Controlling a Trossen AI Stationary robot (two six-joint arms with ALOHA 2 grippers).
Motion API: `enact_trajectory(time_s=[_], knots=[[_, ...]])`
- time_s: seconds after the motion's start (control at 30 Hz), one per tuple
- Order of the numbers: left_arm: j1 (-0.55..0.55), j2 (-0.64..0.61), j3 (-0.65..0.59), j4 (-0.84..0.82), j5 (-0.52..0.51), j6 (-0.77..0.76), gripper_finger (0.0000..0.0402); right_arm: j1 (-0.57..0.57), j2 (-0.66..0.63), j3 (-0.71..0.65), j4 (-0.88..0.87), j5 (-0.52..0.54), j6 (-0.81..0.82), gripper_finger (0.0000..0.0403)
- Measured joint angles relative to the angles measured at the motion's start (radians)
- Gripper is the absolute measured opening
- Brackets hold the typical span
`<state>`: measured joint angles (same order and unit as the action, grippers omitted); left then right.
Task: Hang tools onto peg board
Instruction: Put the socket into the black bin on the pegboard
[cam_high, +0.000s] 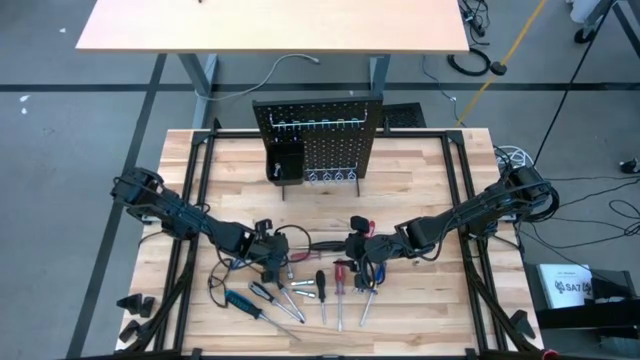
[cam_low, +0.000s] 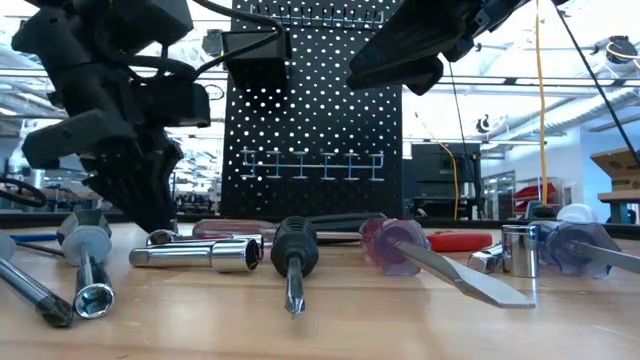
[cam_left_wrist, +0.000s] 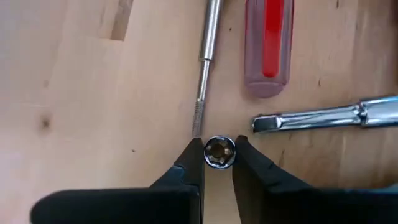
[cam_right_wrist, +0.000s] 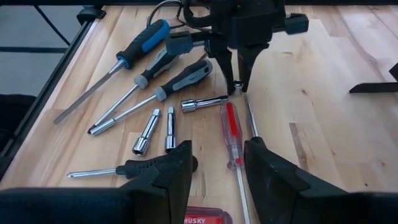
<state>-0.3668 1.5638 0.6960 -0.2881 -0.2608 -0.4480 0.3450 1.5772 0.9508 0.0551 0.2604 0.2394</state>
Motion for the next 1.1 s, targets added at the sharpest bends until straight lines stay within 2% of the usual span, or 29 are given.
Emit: enact_trajectory(time_s=[0.2,0.43,0.63,0.83,0.93,1.1], knots=[[-0.001,-0.099,0.045,-0.072,-0.004,0.02,0.0047,0.0,0.0,0.0,-0.001,0.0,0.025,0.0137],[-0.015,-0.319,0.063,-0.052,-0.034,0.124,0.0047,0.0,0.0,0.0,0.0,0.0,0.037,0.0137],[-0.019,-0.527,0.065,0.159,-0.125,0.315,0.0049,-0.001,0.0,0.0,0.0,0.006,0.037,0.0137],[0.04,-0.623,0.065,0.377,-0.41,0.53,0.005,-0.004,0.0,0.0,0.0,0.057,0.037,0.0137],[0.1,-0.632,0.065,0.459,-0.453,0.57,0.0051,-0.006,0.0,0.0,0.0,0.057,0.037,0.0137],[0.179,-0.622,0.066,0.518,-0.463,0.547,0.0051,-0.006,0.0,0.0,0.0,0.058,0.036,0.0137]])
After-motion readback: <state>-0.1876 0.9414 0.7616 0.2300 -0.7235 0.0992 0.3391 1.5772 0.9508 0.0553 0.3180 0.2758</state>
